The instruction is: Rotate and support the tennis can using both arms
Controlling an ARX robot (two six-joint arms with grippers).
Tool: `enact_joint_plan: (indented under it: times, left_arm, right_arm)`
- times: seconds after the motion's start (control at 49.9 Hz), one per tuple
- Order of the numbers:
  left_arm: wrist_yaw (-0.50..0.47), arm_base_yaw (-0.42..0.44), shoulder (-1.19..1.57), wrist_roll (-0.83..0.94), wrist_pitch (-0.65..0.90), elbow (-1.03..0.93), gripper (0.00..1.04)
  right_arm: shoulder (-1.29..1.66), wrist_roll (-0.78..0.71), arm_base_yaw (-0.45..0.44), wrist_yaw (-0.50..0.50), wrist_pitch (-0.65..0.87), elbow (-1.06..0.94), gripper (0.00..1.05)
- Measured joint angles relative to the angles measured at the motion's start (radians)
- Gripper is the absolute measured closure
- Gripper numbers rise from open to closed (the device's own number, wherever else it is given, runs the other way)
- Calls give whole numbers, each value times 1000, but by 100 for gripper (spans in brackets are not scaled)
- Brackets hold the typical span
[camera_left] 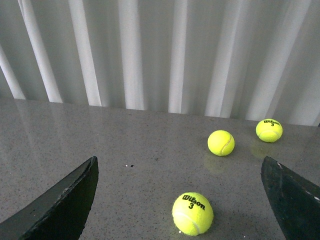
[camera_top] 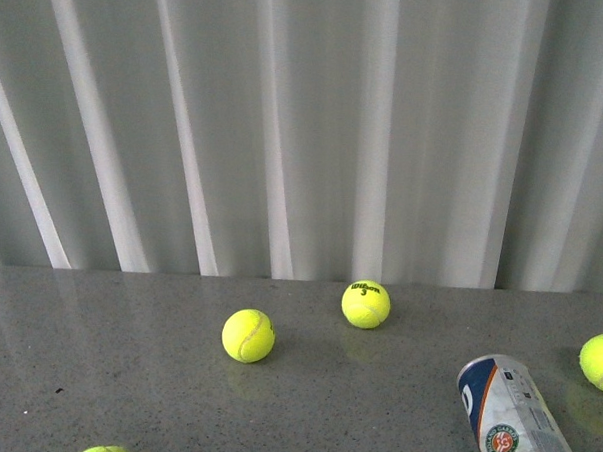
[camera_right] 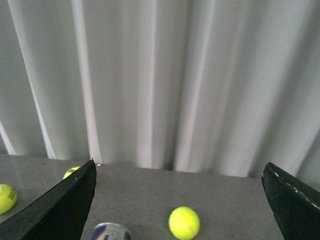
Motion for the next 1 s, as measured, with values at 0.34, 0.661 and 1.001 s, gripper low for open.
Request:
enact_joint_plan:
  times: [0.34,0.661,1.001]
  left_arm:
    - [0,0,0,0,0,0,7]
    - [0,0,0,0,0,0,7]
    - [0,0,0,0,-1,0,7]
  right_arm:
    - [924,262,24,-107,-406,608,7]
    - [1118,335,103,-179,-414,555,7]
    - [1213,339,105,-184,-354,524,7]
